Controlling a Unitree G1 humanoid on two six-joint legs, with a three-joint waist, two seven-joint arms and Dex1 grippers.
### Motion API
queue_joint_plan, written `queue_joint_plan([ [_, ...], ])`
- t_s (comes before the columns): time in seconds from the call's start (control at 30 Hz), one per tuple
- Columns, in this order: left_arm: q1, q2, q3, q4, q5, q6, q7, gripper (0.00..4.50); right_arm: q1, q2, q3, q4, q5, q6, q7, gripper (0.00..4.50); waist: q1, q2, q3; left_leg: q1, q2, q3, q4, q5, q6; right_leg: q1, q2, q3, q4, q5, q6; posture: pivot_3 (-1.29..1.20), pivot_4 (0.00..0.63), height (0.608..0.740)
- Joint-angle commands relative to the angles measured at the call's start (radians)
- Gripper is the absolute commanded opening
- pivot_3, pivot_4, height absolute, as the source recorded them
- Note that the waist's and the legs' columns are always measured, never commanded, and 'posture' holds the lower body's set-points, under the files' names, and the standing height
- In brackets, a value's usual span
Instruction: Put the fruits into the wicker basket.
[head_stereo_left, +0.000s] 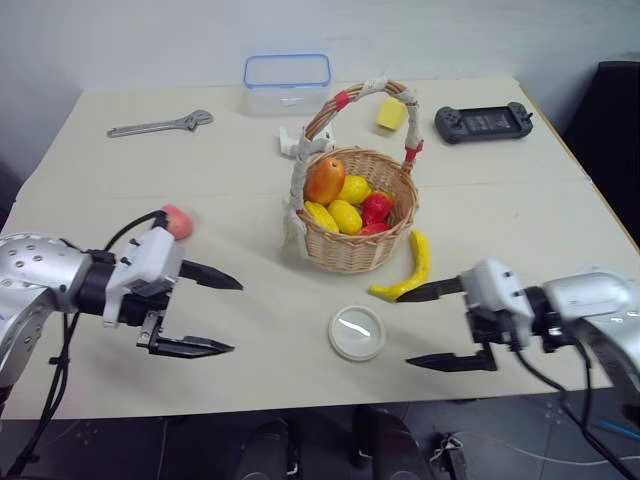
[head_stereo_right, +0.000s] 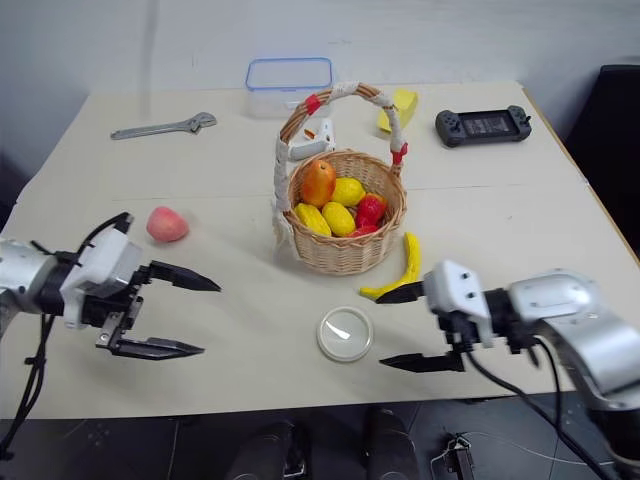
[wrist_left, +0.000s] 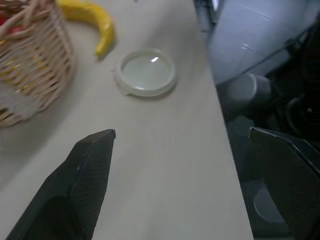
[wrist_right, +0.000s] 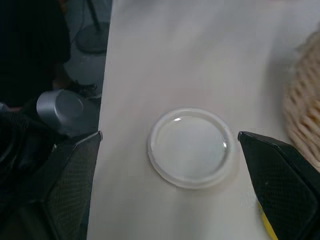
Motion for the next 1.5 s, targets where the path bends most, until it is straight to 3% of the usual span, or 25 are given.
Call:
queue_joint_plan([
  [0.03, -0.062, -0.025, -0.061, 0.008, 0.034, -0.04, -0.022, 4.5, -0.031, 0.064, 0.098, 0.083, -0.119, -0.134, 0.008, 3.9, 0.0, 0.0, 0.0, 0.0, 0.0, 0.0, 0.001, 0.0, 0.0, 0.0, 0.001, 0.0, 0.0, 0.0, 0.0, 0.0, 0.15, 0.74],
  [0.2, -0.101, -0.048, -0.101, 0.03, 0.064, -0.057, -0.026, 4.5, -0.045, 0.119, 0.164, 0.159, -0.201, -0.229, 0.012, 2.17, 0.0, 0.0, 0.0, -0.003, 0.004, 0.001, 0.009, -0.001, 0.0, 0.0, 0.004, 0.0, 0.003, 0.0, 0.0, 0.0, 0.15, 0.74],
  [0.47, -0.174, -0.101, -0.132, 0.044, 0.082, -0.045, 0.005, 4.5, -0.054, 0.16, 0.241, 0.277, -0.304, -0.366, 0.035, 2.17, 0.0, -0.001, 0.0, -0.003, 0.006, 0.001, 0.014, -0.003, 0.001, 0.001, 0.005, 0.001, 0.005, 0.0, 0.0, 0.0, 0.15, 0.74],
  [0.57, -0.186, -0.116, -0.138, 0.037, 0.08, -0.034, 0.013, 4.5, -0.064, 0.181, 0.236, 0.304, -0.309, -0.372, 0.026, 1.56, -0.001, -0.001, 0.0, -0.002, 0.006, 0.001, 0.014, -0.003, 0.001, 0.001, 0.006, 0.001, 0.006, 0.0, 0.0, 0.0, 0.15, 0.74],
  [0.7, -0.193, -0.129, -0.14, 0.033, 0.076, -0.026, 0.021, 4.5, -0.054, 0.17, 0.217, 0.298, -0.295, -0.382, 0.036, 0.19, 0.0, -0.001, 0.0, -0.002, 0.007, 0.001, 0.014, -0.003, 0.0, 0.001, 0.006, 0.002, 0.006, 0.0, 0.0, 0.0, 0.15, 0.74],
  [0.73, -0.196, -0.134, -0.142, 0.035, 0.077, -0.026, 0.022, 4.5, -0.042, 0.158, 0.2, 0.276, -0.275, -0.377, 0.043, 0.07, 0.0, -0.002, 0.0, -0.001, 0.007, 0.001, 0.014, -0.003, 0.0, 0.002, 0.006, 0.002, 0.006, 0.0, 0.0, 0.0, 0.15, 0.74],
  [0.9, -0.212, -0.164, -0.152, 0.043, 0.077, -0.027, 0.027, 4.5, 0.046, 0.064, 0.065, 0.109, -0.133, -0.284, 0.053, 0.01, 0.008, -0.002, 0.0, -0.002, 0.006, 0.001, 0.015, -0.003, 0.001, 0.002, 0.005, 0.001, 0.006, 0.0, 0.0, 0.0, 0.15, 0.74],
  [1.1, -0.241, -0.215, -0.154, 0.061, 0.069, -0.024, 0.042, 4.5, 0.27, -0.139, -0.264, -0.071, 0.134, -0.036, 0.095, 0.01, 0.024, -0.002, 0.0, -0.002, 0.007, 0.0, 0.015, -0.004, 0.001, 0.002, 0.005, 0.001, 0.006, 0.0, 0.0, 0.0, 0.15, 0.74],
  [1.27, -0.28, -0.257, -0.153, 0.09, 0.065, -0.026, 0.051, 4.5, 0.4, -0.207, -0.453, 0.066, 0.093, -0.029, 0.108, 0.01, 0.028, -0.003, 0.0, -0.001, 0.007, 0.001, 0.016, -0.005, 0.002, 0.003, 0.005, 0.002, 0.002, 0.0, 0.0, 0.0, 0.15, 0.74],
  [1.47, -0.307, -0.29, -0.166, 0.122, 0.084, -0.041, 0.05, 4.5, 0.283, -0.183, -0.396, 0.376, -0.105, -0.157, -0.031, 0.01, 0.022, -0.003, 0.0, 0.0, 0.006, 0.003, 0.016, -0.005, 0.002, 0.002, 0.005, 0.003, 0.003, 0.0, 0.0, 0.0, 0.15, 0.74],
  [1.5, -0.31, -0.294, -0.167, 0.127, 0.088, -0.045, 0.051, 4.5, 0.269, -0.178, -0.386, 0.399, -0.111, -0.151, -0.036, 0.27, 0.022, -0.003, 0.0, 0.0, 0.007, 0.003, 0.016, -0.005, 0.002, 0.002, 0.005, 0.003, 0.003, 0.0, 0.0, 0.0, 0.15, 0.74],
])
